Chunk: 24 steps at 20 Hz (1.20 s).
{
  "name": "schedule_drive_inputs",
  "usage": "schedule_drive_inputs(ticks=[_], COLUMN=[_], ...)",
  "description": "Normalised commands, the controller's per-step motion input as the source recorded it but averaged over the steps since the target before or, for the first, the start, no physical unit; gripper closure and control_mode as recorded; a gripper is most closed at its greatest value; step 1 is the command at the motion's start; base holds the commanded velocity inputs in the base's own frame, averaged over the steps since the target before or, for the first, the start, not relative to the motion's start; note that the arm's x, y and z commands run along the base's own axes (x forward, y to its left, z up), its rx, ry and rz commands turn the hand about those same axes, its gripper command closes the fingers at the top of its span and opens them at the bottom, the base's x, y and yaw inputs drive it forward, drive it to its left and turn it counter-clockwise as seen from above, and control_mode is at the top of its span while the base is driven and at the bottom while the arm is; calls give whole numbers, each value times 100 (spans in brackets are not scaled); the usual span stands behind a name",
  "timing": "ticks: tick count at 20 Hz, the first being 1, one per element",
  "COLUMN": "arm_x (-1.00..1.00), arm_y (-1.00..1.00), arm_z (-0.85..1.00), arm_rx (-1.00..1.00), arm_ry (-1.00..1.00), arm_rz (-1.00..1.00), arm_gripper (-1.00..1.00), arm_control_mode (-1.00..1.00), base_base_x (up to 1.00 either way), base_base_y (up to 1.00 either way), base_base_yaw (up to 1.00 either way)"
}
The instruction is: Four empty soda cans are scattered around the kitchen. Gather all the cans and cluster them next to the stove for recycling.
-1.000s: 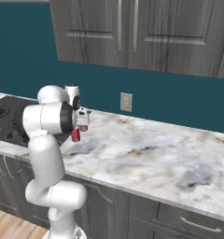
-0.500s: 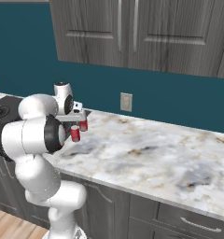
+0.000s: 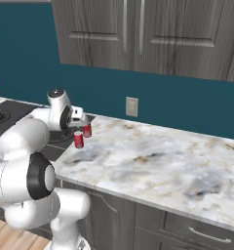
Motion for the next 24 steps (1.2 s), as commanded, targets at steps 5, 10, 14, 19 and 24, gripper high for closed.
schedule_drive_inputs(ticks=[5, 10, 14, 19, 24], arm_x=[-55, -54, -57, -69, -73], arm_y=[-17, -15, -15, -22, -35], arm_z=[42, 24, 14, 7, 4], arm_rx=[7, 7, 7, 8, 8], arm_ry=[-14, -3, 0, 0, 0], arm_rz=[0, 0, 0, -2, -9], arm_gripper=[-100, -100, -100, -100, -100], arm_control_mode=[-100, -100, -100, -100, -100], base_base_x=[0, 0, 0, 0, 0], base_base_y=[0, 0, 0, 0, 0], base_base_yaw=[0, 0, 0, 0, 0])
